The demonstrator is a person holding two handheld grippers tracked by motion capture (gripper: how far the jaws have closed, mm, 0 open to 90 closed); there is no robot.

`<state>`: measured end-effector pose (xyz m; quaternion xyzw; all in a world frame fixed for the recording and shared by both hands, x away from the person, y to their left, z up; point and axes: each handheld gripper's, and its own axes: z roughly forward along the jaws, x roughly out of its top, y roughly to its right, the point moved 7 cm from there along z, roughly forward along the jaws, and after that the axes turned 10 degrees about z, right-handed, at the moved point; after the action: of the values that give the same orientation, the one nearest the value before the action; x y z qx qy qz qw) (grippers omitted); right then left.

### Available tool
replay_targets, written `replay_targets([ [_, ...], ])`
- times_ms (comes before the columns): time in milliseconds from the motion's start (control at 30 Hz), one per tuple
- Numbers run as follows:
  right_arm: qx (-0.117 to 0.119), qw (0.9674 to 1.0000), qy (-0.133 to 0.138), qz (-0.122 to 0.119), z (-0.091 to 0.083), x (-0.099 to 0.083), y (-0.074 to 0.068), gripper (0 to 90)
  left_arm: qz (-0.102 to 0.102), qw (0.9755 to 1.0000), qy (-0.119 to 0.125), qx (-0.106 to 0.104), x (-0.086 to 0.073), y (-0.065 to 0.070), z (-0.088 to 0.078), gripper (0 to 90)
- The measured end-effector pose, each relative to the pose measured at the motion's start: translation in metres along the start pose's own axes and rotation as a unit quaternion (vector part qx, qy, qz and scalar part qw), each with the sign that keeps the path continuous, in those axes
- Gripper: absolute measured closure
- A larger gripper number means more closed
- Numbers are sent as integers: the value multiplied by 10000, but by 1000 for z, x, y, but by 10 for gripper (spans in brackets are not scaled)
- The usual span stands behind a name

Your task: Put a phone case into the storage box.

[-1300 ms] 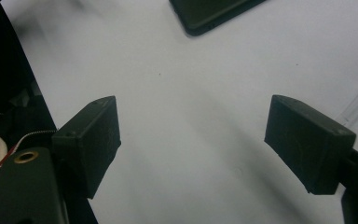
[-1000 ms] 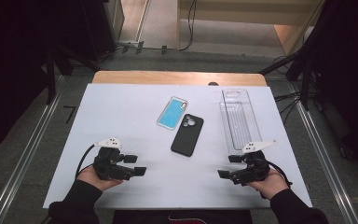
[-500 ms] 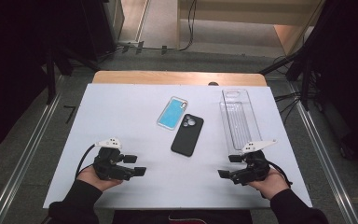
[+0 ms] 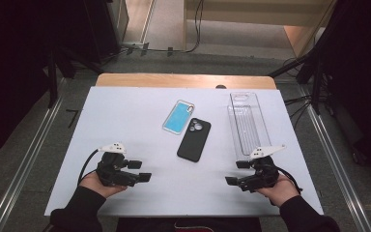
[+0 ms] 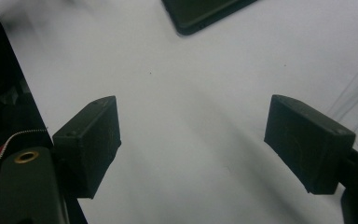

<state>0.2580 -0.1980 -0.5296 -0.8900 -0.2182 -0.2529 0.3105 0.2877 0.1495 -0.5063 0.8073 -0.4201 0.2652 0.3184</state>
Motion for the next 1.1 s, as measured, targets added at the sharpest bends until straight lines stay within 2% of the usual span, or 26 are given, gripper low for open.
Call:
replay_targets([
  [233, -5, 10000, -2, -8, 0, 0, 0, 164, -19, 10000, 7, 29, 0, -1, -1, 275],
  [433, -20, 10000, -13, -18, 0, 0, 0, 164, -68, 9999, 37, 110, 1, -3, -1, 275],
  [533, -25, 10000, 1, -5, 0, 0, 0, 164, -86, 9997, 59, 216, 0, -5, -4, 274],
  [667, -26, 10000, -4, 11, 0, 0, 0, 164, -225, 9992, 143, 313, 2, -10, -6, 270],
  [767, -30, 10000, -15, -13, 0, -1, 1, 164, -442, 9982, 196, 347, 4, -13, -6, 268],
  [867, -34, 10000, -14, 8, 0, 0, 1, 164, -384, 9979, 225, 468, 8, -17, -7, 265],
  [1033, -48, 10000, -8, 4, 0, 0, 1, 164, -335, 9978, 265, 511, 14, -21, -5, 250],
  [1100, -64, 10000, -16, 17, 0, 0, 1, 164, -311, 9976, 269, 549, 22, -24, -2, 251],
])
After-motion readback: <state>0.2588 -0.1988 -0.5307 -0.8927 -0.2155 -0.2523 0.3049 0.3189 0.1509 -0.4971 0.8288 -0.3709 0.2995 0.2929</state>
